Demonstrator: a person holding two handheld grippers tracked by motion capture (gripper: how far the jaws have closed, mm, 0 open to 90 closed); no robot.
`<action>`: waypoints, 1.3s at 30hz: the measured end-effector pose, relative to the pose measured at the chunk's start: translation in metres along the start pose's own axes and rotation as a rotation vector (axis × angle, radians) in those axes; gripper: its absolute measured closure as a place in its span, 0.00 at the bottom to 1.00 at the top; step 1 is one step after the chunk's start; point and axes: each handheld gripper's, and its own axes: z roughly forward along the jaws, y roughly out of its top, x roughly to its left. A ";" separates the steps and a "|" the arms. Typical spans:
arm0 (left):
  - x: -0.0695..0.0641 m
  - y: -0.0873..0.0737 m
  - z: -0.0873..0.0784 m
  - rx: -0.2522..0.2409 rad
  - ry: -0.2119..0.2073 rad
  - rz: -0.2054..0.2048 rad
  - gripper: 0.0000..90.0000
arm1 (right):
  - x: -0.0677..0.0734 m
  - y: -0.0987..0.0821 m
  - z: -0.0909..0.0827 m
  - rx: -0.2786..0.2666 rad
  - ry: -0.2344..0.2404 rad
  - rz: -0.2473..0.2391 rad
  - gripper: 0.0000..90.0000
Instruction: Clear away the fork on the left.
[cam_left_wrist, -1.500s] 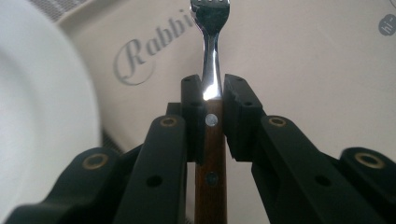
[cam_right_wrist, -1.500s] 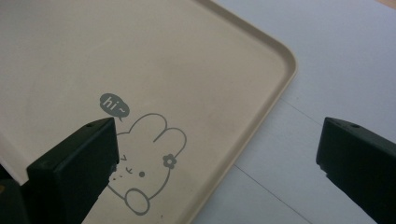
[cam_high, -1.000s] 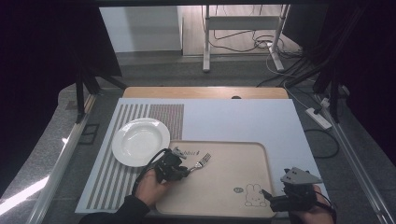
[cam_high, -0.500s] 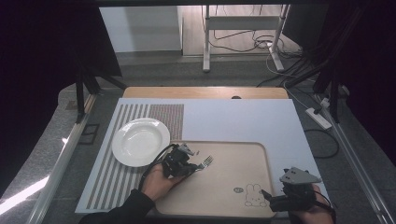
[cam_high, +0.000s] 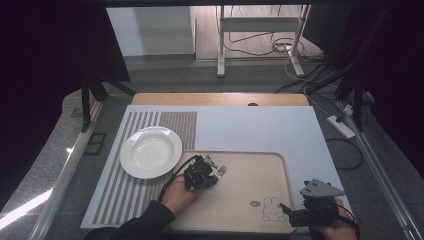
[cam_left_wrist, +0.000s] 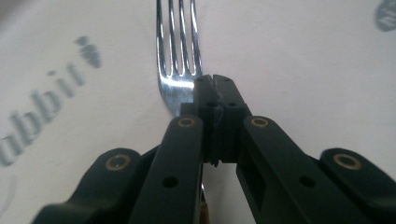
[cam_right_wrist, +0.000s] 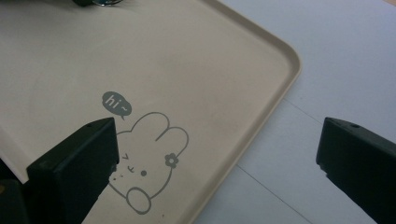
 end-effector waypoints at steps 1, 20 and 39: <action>0.002 -0.001 -0.001 0.000 0.007 -0.007 0.99 | 0.000 0.000 0.000 0.000 0.000 -0.002 0.00; 0.043 -0.017 -0.017 0.031 0.063 -0.092 0.99 | -0.001 0.000 -0.001 -0.006 0.003 0.006 0.00; 0.067 -0.032 -0.030 0.044 0.074 -0.182 0.99 | -0.001 -0.001 -0.001 -0.008 0.006 0.006 0.00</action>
